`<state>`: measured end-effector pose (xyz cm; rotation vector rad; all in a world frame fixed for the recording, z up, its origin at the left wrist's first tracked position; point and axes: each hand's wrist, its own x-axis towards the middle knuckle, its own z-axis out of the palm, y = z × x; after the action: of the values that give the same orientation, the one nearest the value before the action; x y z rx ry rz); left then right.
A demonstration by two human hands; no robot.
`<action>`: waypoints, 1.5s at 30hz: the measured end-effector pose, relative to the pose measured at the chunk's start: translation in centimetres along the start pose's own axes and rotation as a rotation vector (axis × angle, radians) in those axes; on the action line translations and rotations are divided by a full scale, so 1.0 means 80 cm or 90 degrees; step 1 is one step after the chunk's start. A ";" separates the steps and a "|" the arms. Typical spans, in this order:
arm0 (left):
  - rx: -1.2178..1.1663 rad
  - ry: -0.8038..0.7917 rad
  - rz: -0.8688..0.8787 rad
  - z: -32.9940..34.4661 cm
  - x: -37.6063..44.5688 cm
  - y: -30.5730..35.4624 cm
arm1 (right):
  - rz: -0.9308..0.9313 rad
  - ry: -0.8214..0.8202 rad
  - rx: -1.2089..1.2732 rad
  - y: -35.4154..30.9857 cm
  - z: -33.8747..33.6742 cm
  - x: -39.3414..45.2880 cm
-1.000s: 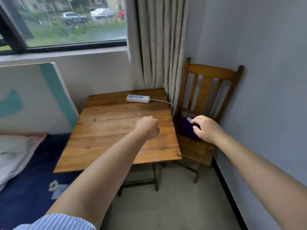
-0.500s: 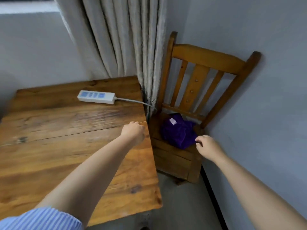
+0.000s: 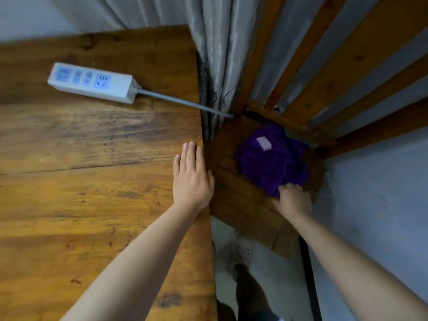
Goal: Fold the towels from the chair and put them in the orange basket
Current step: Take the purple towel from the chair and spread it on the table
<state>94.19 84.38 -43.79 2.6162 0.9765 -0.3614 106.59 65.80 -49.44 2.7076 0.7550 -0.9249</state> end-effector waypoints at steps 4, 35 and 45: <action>0.013 0.051 0.007 0.009 0.006 -0.005 | -0.019 0.008 -0.089 -0.018 0.029 0.029; 0.022 0.047 -0.020 -0.120 -0.085 -0.027 | -0.382 0.445 0.254 -0.054 -0.262 -0.106; 0.021 0.198 -0.137 -0.264 -0.229 -0.254 | -0.606 0.594 0.479 -0.373 -0.351 -0.319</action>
<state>69.71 96.23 -22.45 2.6536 1.3690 -0.0178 88.44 90.00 -11.82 3.3760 2.4184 0.1653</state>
